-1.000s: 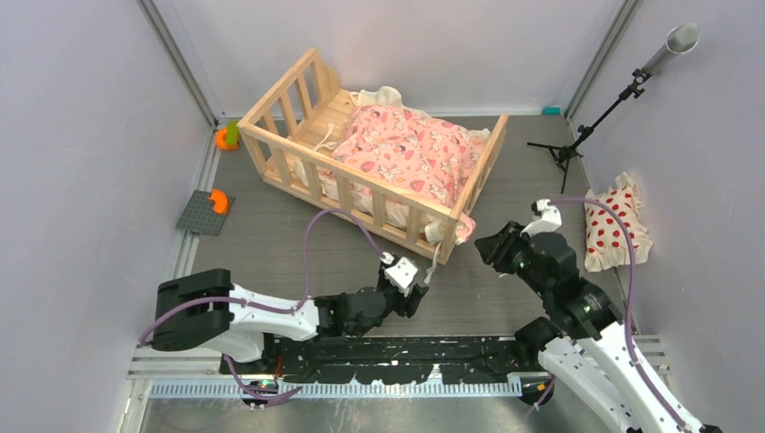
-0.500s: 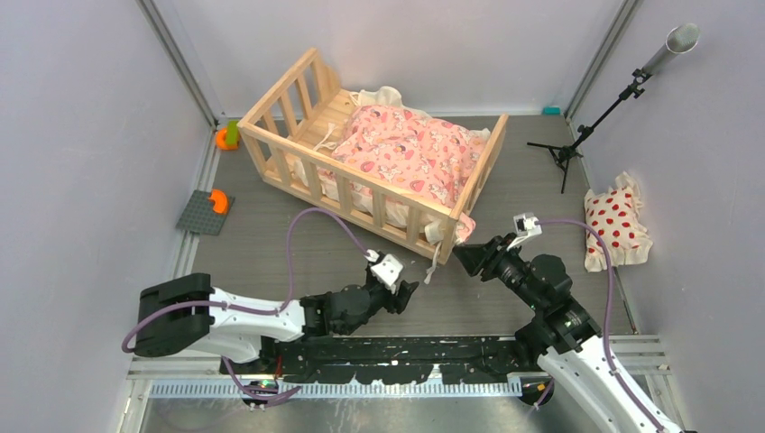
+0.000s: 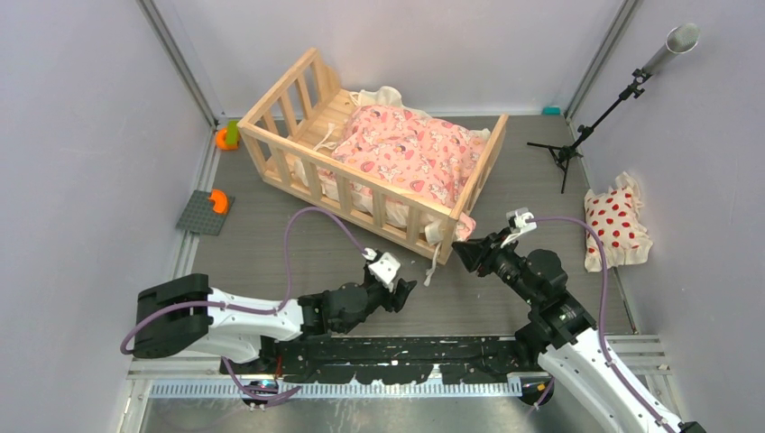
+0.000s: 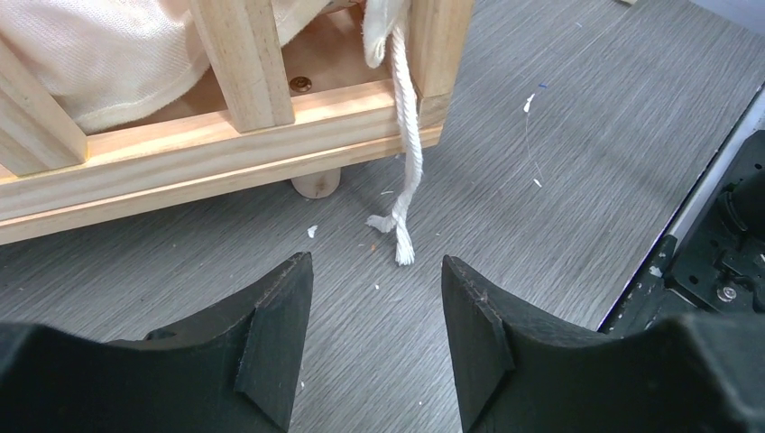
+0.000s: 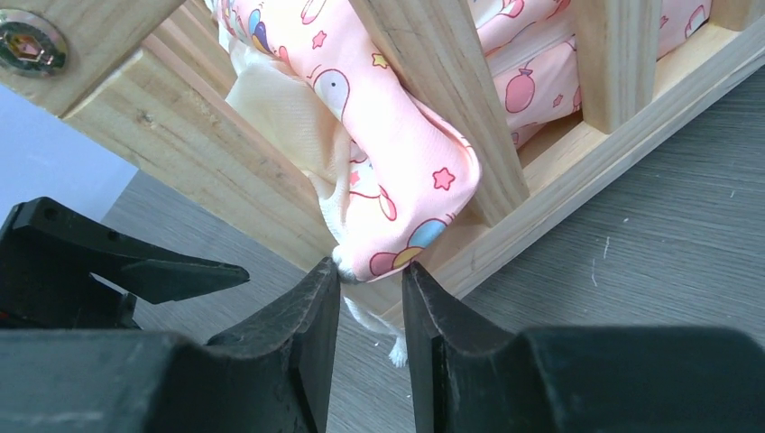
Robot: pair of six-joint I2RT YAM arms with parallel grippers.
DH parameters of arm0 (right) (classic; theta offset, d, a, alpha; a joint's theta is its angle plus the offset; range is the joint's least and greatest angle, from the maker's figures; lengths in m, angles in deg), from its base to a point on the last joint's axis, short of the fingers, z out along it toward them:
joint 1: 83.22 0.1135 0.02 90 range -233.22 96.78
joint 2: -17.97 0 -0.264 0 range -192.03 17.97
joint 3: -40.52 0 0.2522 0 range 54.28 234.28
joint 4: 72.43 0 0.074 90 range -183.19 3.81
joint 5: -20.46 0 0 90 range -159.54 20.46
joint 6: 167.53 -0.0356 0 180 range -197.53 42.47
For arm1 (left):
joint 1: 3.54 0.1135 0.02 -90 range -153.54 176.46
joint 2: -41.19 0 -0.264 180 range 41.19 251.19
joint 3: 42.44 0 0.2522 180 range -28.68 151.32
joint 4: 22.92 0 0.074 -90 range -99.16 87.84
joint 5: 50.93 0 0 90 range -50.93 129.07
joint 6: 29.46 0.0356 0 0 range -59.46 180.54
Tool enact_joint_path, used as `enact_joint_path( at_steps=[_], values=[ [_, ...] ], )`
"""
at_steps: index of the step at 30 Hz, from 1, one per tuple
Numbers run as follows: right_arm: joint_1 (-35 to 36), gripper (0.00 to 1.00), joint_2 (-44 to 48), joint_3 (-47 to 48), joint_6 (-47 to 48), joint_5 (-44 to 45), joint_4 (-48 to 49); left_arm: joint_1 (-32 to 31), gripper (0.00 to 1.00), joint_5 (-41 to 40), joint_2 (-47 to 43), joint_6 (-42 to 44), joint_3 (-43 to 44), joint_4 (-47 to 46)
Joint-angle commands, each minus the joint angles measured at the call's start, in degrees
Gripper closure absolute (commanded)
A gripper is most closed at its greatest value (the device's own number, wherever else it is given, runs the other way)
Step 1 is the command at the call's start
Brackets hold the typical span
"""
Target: Set up the pet bed
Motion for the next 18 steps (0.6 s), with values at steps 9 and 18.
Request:
enact_joint_path(
  at_steps=[9,18],
  values=[
    [-0.05,0.79,-0.96,2.96,3.79,0.96,4.07,0.83,0.45,1.58,0.06,0.63,0.0,-4.65],
    [-0.04,0.97,-3.24,11.22,4.81,4.17,-5.47,2.37,0.45,5.1,0.58,1.85,0.77,-5.62]
  ],
)
